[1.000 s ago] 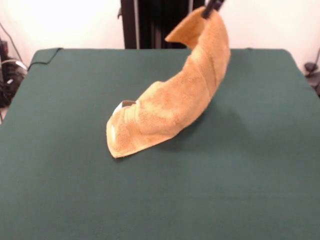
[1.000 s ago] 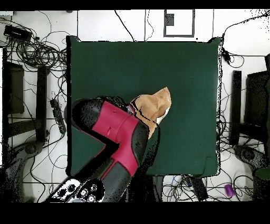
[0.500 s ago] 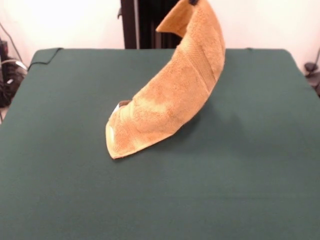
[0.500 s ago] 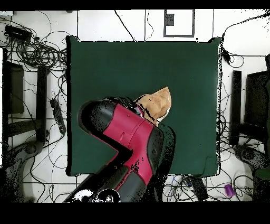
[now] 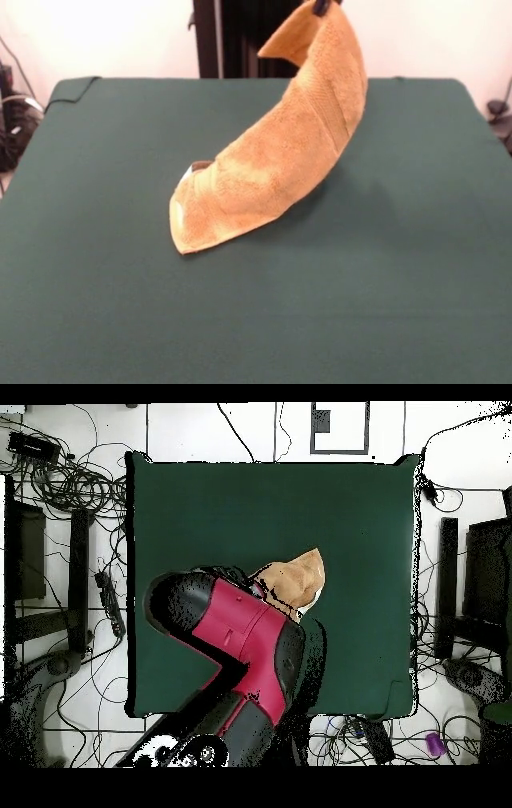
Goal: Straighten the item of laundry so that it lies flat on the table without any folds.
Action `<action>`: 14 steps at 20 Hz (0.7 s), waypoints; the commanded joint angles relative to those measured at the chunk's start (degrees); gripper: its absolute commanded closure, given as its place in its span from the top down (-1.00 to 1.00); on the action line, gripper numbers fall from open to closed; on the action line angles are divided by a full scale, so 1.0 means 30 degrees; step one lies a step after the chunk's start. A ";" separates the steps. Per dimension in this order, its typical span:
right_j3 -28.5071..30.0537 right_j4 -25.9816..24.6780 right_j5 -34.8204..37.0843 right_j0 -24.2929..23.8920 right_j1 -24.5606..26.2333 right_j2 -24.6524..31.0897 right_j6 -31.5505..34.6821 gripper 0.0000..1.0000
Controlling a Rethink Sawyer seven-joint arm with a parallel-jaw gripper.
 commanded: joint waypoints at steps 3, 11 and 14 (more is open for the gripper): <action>0.0557 -0.2628 0.3050 -0.0241 -0.1656 0.2416 -0.3715 -1.00; 0.1931 -1.1832 0.2136 -0.3309 -0.9881 0.4288 -2.1380 -1.00; 0.3688 -1.2879 0.0573 -0.4954 -1.2083 0.6174 -2.5445 -1.00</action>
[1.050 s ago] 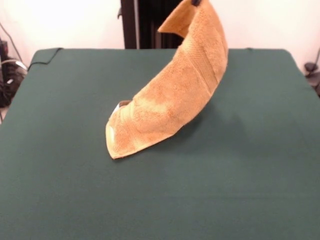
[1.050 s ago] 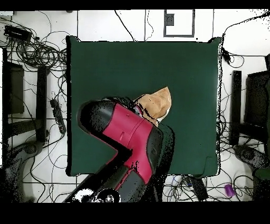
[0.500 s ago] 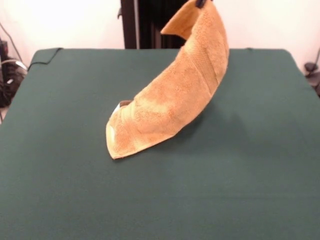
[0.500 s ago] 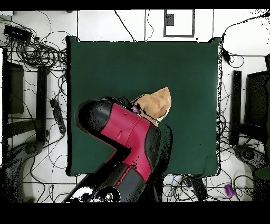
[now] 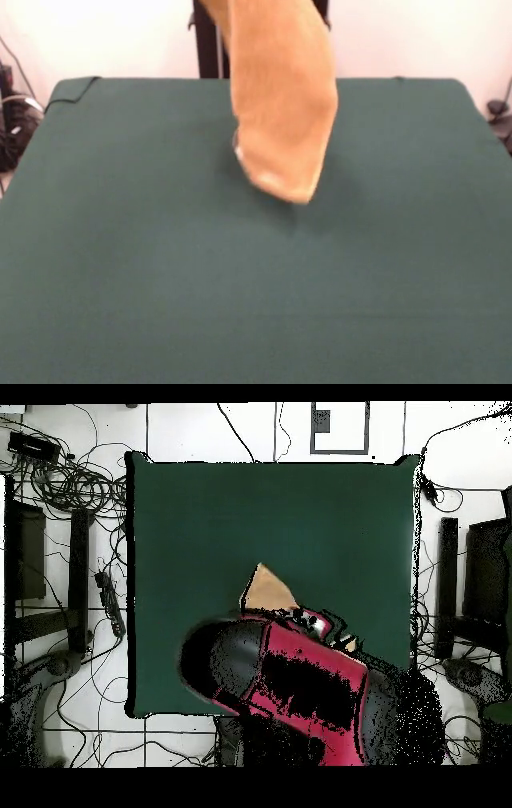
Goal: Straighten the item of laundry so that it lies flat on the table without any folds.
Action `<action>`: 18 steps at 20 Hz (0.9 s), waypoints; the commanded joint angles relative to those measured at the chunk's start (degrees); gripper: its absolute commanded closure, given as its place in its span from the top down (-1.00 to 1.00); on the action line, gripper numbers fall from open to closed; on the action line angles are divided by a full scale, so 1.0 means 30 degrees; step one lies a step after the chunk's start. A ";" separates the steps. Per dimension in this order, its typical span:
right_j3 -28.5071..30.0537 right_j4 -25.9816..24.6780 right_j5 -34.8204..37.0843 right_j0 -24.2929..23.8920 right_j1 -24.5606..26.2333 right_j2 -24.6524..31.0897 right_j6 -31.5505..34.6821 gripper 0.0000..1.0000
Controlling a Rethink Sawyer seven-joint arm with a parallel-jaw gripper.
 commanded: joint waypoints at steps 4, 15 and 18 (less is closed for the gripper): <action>0.4794 -0.3102 -0.0860 -0.4411 -0.7234 0.6727 -2.1431 -1.00; 0.4851 -0.3061 -0.2554 -0.6676 -0.7372 0.7898 -2.5098 -1.00; 0.5228 -0.2945 -0.3051 -0.7800 -0.7426 0.8791 -2.7130 -1.00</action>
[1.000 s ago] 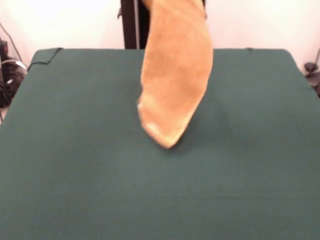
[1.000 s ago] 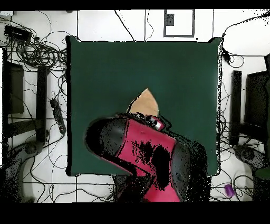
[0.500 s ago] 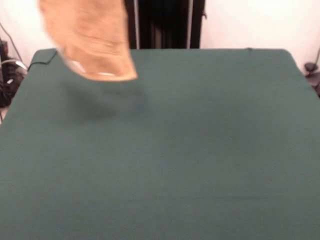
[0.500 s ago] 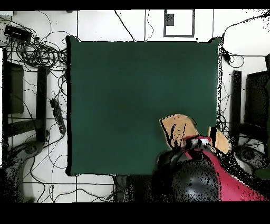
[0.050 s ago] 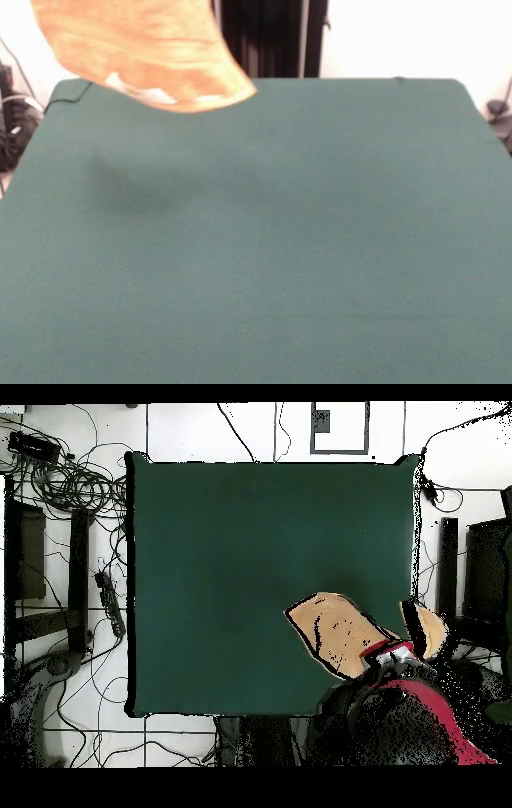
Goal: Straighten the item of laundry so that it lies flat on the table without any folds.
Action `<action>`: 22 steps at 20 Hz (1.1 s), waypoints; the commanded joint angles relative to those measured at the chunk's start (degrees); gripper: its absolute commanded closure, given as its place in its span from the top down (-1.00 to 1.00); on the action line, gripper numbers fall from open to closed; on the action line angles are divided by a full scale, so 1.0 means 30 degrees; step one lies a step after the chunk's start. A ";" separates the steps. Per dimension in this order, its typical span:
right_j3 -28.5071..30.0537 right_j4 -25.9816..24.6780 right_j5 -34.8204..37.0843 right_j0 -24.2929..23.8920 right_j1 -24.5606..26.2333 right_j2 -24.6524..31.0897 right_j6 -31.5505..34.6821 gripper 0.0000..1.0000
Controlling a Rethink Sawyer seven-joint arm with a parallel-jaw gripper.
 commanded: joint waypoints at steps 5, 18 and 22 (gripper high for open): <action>0.3386 -0.0793 -0.1354 -0.2411 0.0527 0.5044 -0.7324 -1.00; 0.4820 -0.1092 0.2583 -0.5547 0.0976 0.7585 -0.8763 -1.00; 0.5126 -0.1852 0.2258 -0.6001 0.1002 0.8197 -0.8521 -1.00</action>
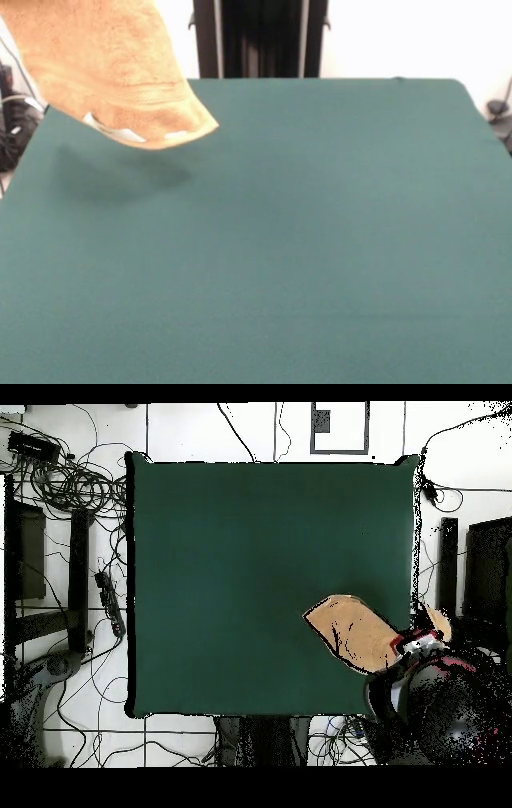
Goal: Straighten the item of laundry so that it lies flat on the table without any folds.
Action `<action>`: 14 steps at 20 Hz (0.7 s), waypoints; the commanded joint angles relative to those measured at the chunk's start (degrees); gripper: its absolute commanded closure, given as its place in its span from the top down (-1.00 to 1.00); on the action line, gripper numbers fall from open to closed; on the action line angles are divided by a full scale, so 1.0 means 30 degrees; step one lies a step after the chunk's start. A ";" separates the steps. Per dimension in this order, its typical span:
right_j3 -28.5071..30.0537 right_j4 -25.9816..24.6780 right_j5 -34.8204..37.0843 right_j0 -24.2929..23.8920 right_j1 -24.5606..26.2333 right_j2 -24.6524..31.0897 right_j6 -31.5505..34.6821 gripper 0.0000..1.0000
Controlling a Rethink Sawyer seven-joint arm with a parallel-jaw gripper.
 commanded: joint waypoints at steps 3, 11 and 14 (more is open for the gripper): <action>0.4211 -0.1021 0.1587 -0.0872 0.1034 0.3834 -0.8043 -1.00; 0.5440 -0.1708 0.0802 -0.2198 0.0988 0.5155 -0.8356 -1.00; 0.5907 -0.1497 0.0033 -0.2996 0.1075 0.6059 -0.9116 -1.00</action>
